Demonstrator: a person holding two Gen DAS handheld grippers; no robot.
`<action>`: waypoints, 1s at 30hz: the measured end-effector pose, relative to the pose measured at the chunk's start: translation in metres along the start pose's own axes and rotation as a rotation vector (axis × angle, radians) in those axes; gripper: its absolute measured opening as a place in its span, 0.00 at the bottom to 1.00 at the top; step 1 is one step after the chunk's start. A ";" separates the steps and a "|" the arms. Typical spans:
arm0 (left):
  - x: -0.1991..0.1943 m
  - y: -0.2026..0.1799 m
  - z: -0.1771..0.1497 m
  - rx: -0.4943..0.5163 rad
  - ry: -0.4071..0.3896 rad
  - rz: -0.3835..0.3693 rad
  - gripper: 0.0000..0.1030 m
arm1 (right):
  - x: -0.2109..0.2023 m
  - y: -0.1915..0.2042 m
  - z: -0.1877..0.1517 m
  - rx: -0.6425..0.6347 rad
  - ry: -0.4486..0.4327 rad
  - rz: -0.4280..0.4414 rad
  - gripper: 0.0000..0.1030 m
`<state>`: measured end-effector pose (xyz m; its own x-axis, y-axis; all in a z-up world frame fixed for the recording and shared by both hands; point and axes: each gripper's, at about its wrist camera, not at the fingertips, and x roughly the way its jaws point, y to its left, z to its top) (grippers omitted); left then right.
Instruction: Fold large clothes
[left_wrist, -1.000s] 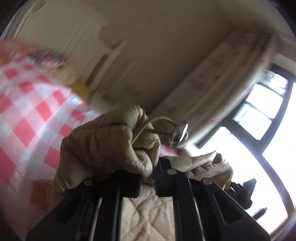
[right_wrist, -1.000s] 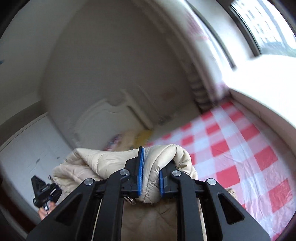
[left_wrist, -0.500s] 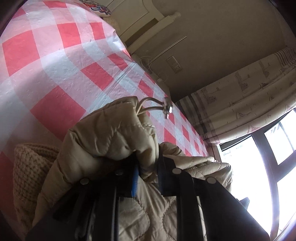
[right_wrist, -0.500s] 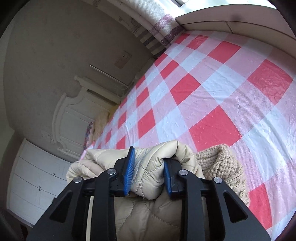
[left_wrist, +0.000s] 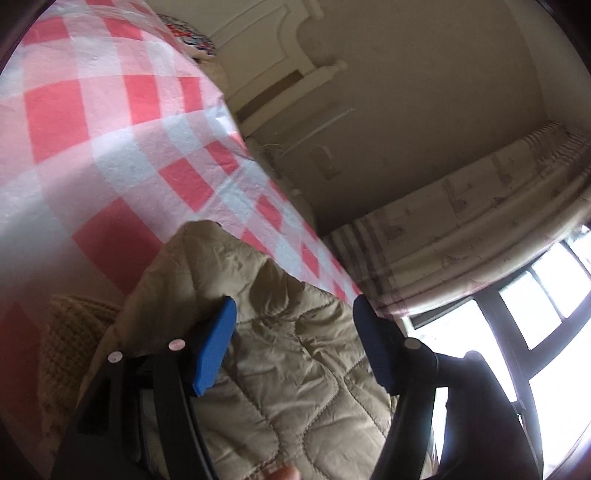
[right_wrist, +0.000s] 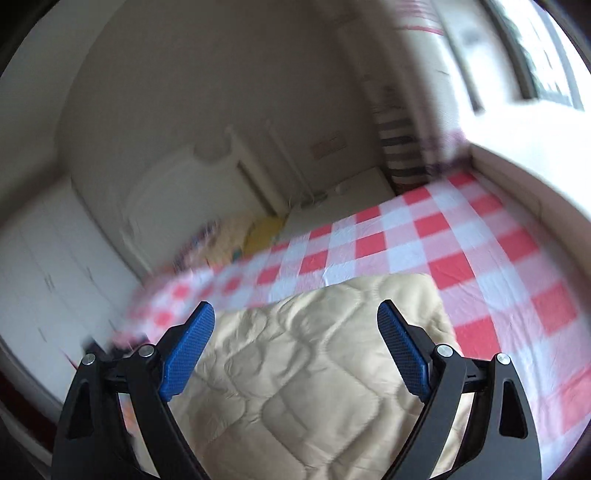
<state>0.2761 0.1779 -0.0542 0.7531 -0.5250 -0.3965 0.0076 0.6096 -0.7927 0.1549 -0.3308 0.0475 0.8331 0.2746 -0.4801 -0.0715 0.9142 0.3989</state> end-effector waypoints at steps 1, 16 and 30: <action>-0.007 -0.010 0.003 0.003 -0.023 0.065 0.63 | 0.010 0.017 0.002 -0.071 0.028 -0.052 0.84; 0.134 -0.143 -0.107 0.832 0.261 0.721 0.98 | 0.147 0.027 -0.047 -0.286 0.314 -0.405 0.84; 0.135 -0.131 -0.104 0.802 0.232 0.716 0.98 | 0.134 0.034 -0.038 -0.254 0.322 -0.407 0.84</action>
<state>0.3088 -0.0350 -0.0518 0.6128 0.0564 -0.7882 0.1068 0.9824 0.1533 0.2430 -0.2516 -0.0329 0.6147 -0.0735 -0.7853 0.0569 0.9972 -0.0488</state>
